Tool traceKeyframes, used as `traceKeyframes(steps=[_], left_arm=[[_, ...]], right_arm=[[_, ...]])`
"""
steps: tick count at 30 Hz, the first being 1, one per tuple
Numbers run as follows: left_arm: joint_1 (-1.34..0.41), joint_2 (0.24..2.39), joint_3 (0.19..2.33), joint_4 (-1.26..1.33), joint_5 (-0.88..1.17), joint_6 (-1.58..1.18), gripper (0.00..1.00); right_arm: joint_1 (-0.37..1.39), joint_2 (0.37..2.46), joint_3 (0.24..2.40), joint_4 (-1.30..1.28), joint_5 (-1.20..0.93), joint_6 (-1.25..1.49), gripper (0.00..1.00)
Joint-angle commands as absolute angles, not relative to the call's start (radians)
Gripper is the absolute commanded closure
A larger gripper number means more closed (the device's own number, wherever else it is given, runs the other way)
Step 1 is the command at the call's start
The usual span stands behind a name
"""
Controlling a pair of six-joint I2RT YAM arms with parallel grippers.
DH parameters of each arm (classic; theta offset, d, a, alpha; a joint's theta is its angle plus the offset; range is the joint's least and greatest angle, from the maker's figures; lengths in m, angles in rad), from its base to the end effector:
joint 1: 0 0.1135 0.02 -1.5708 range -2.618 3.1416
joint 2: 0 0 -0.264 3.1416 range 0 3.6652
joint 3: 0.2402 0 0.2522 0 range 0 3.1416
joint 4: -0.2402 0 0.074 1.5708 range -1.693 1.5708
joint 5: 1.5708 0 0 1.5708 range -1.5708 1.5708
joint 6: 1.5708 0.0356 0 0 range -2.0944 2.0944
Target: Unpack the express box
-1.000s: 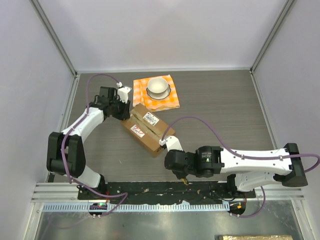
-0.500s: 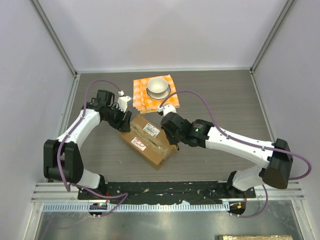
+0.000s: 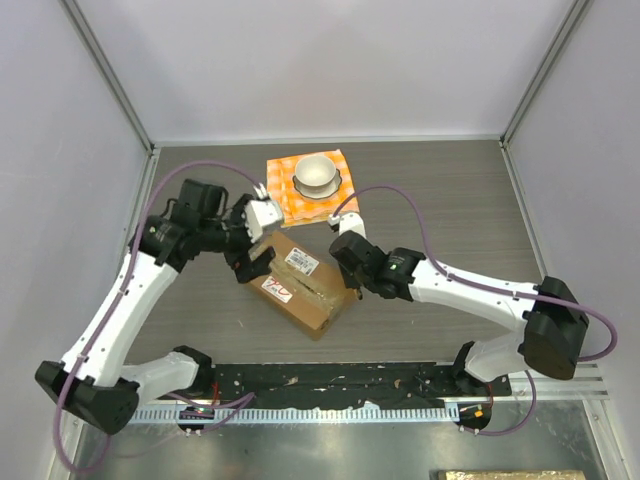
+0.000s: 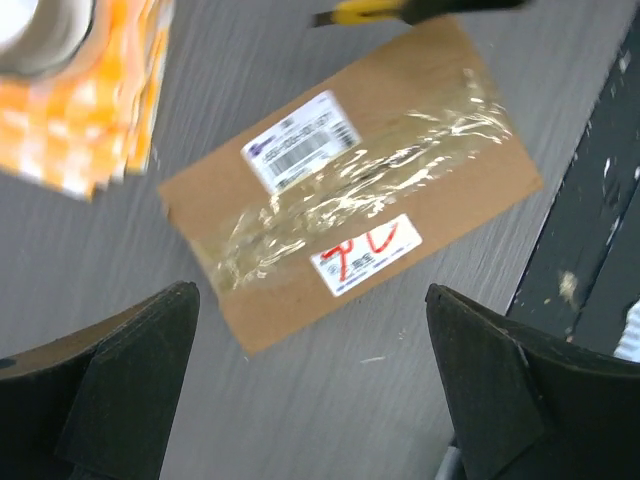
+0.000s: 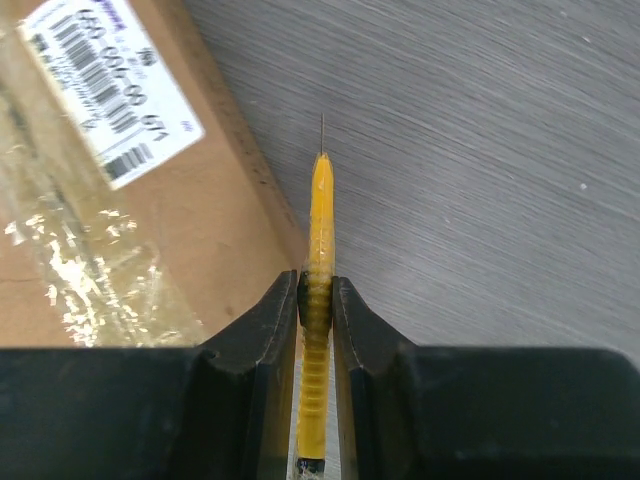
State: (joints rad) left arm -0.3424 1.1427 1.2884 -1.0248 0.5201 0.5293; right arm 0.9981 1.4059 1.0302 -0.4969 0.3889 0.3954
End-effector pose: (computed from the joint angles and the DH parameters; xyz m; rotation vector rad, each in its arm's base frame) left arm 0.1928 -0.0875 0.3678 1.1996 2.0407 -0.5450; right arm 0.1714 0.2409 0.2579 -0.5391 2.3049 0.1949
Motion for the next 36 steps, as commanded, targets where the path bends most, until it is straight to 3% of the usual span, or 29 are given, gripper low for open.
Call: traceKeyframes(steps=[1, 8, 16, 36], left_arm=[[-0.569, 1.097, 1.231, -0.985, 0.39, 0.728, 0.0], [-0.836, 1.097, 0.994, -0.624, 0.235, 0.896, 0.0], [-0.856, 1.146, 0.908, -0.344, 0.213, 1.002, 0.0], [-0.905, 1.256, 0.865, -0.385, 0.331, 0.982, 0.0]], right_arm=[[0.968, 1.289, 0.986, -0.449, 0.477, 0.501, 0.99], [0.919, 1.198, 0.89, -0.45, 0.466, 0.554, 0.99], [0.773, 1.218, 0.83, -0.273, 0.25, 0.528, 0.99], [0.699, 1.433, 0.873, -0.009, -0.034, 0.505, 0.99]])
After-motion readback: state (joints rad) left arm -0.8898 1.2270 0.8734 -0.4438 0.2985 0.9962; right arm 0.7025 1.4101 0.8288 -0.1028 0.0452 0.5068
